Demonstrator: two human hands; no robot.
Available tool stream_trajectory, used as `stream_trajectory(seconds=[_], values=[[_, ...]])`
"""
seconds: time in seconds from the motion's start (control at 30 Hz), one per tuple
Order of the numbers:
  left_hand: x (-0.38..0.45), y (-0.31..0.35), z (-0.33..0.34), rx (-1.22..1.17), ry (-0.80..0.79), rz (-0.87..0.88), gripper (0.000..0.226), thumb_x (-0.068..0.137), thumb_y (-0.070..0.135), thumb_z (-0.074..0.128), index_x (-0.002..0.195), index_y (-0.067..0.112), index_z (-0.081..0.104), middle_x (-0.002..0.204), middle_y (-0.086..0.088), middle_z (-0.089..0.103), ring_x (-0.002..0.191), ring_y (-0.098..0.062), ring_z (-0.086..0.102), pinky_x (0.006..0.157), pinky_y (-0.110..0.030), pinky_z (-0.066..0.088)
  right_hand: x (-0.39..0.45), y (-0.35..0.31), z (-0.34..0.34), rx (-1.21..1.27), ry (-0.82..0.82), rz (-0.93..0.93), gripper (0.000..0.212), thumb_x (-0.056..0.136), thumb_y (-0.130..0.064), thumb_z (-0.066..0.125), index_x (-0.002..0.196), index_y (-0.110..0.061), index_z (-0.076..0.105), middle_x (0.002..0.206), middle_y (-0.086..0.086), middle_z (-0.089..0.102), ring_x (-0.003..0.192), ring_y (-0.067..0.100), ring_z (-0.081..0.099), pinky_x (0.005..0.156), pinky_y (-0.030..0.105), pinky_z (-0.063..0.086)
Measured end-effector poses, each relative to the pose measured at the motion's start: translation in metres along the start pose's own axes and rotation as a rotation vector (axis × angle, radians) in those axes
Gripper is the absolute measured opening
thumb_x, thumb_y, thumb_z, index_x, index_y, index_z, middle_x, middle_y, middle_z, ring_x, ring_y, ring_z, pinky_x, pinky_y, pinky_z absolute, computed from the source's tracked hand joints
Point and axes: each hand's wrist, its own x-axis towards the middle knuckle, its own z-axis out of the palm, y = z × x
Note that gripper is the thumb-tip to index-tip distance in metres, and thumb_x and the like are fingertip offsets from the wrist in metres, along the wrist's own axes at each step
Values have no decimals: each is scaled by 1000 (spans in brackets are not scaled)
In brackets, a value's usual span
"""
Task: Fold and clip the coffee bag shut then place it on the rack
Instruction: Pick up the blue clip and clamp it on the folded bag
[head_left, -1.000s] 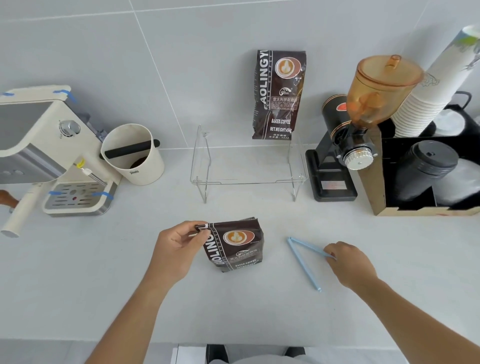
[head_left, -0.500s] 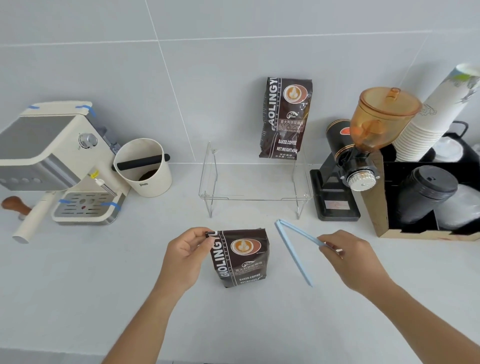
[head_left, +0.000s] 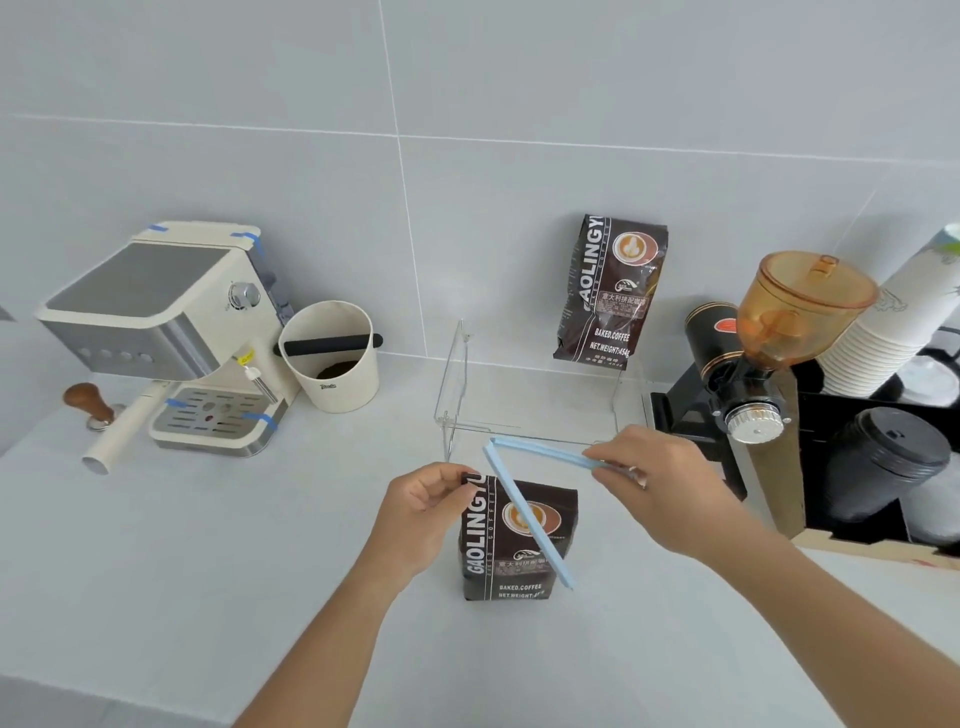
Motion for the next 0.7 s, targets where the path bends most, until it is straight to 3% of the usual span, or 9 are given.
stream_trajectory(seconds=[0.1,0.2,0.3,0.53,0.63,0.7], values=[[-1,3,2,-47,-3,-18,25,85,-8,61,96,12,70,87,-11,78,80,-19,70,78,-26,54,13,-3,3,-25,-73,2,20,87,-15,65,104,-18,73,87,1,67,75,16,59,69,31,51],[-2,6,2,-78,-18,-26,38,84,-5,64,110,23,62,89,-16,78,81,-19,71,75,-24,53,24,-8,3,-45,-143,-9,20,89,-16,62,106,-18,73,90,2,66,78,20,60,74,39,53],[-3,8,3,-69,-37,-6,49,84,-8,63,114,31,59,80,-8,79,74,-10,71,68,-13,50,33,-14,6,-57,-209,-42,22,91,-18,60,110,-19,71,92,3,65,81,20,59,75,38,51],[0,-1,0,24,-30,64,56,81,-15,61,94,37,75,84,3,78,81,-13,71,78,-24,51,41,-14,14,-48,-293,-71,25,91,-18,59,113,-21,70,96,4,70,84,20,60,76,32,50],[0,-2,0,57,-12,72,58,82,-13,62,97,42,73,91,4,78,86,-12,72,81,-24,53,39,-10,15,-18,-275,-51,26,91,-17,59,114,-22,70,94,4,71,81,20,59,75,33,50],[0,-2,0,72,-17,78,59,83,-11,62,104,44,69,97,4,76,89,-11,72,81,-20,54,39,-8,16,-13,-260,-44,26,92,-16,58,114,-21,70,94,4,71,79,16,55,73,28,46]])
